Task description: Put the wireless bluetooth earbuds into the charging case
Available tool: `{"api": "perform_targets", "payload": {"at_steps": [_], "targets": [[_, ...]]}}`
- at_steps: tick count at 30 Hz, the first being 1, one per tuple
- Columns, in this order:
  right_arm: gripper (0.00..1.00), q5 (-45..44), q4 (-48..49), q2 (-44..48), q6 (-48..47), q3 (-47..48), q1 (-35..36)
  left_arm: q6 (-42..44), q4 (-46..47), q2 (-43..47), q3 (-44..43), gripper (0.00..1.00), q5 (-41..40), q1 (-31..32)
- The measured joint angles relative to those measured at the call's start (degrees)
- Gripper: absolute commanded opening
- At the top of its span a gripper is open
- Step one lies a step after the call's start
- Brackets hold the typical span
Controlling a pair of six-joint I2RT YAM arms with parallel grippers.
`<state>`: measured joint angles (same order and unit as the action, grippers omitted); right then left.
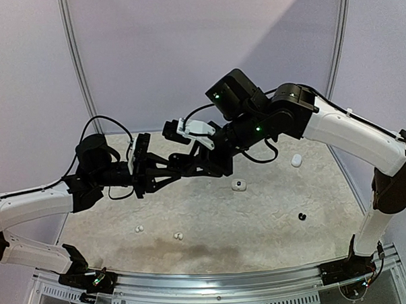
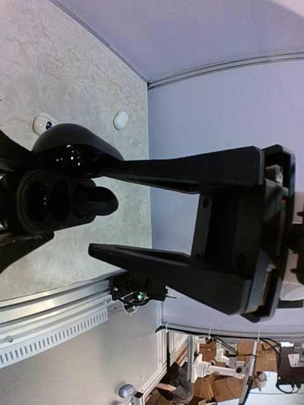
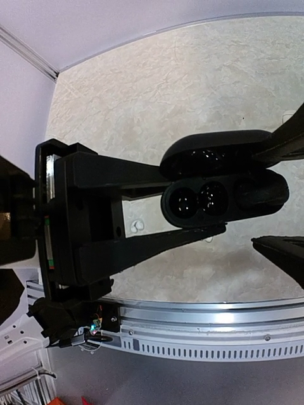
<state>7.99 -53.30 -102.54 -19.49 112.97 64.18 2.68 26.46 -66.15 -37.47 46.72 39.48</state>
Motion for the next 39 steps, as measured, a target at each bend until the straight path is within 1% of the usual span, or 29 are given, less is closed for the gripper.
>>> {"api": "perform_targets", "payload": {"at_steps": [9, 12, 17, 21, 25, 27, 32, 39], "targets": [[0.39, -0.11, 1.05, 0.87, 0.57, -0.57, 0.02, -0.39, 0.50, 0.00, 0.00, 0.00, 0.02, 0.00], [0.25, -0.07, 2.14, 2.27, 0.83, -1.57, 0.04, -0.42, 0.61, 0.00, 0.00, 0.00, 0.31, 0.00], [0.19, -0.24, 4.68, 3.82, 1.18, -1.73, -0.15, -0.39, 0.61, 0.00, 0.00, 0.00, 2.12, 0.11], [0.20, 0.37, 5.11, 3.85, 1.11, -1.84, -0.20, -0.39, 0.61, 0.00, 0.00, 0.00, 2.47, 0.11], [0.24, 0.76, 5.16, 3.85, 1.16, -1.95, -0.20, -1.25, 0.59, 0.00, 0.00, 0.00, 2.08, 0.11], [0.25, 0.70, 5.29, 3.85, 1.29, -1.95, -0.20, -3.04, 0.61, 0.00, 0.00, 0.00, 1.68, 0.11], [0.23, 0.15, 6.47, 4.02, 1.51, -1.99, -0.20, -7.54, 0.61, 0.00, 0.00, 0.00, 0.79, 0.11], [0.21, 1.73, 6.80, 6.62, 2.32, -3.78, -0.20, -10.29, 0.57, -0.13, 0.00, 0.00, -1.03, 0.11]]}}
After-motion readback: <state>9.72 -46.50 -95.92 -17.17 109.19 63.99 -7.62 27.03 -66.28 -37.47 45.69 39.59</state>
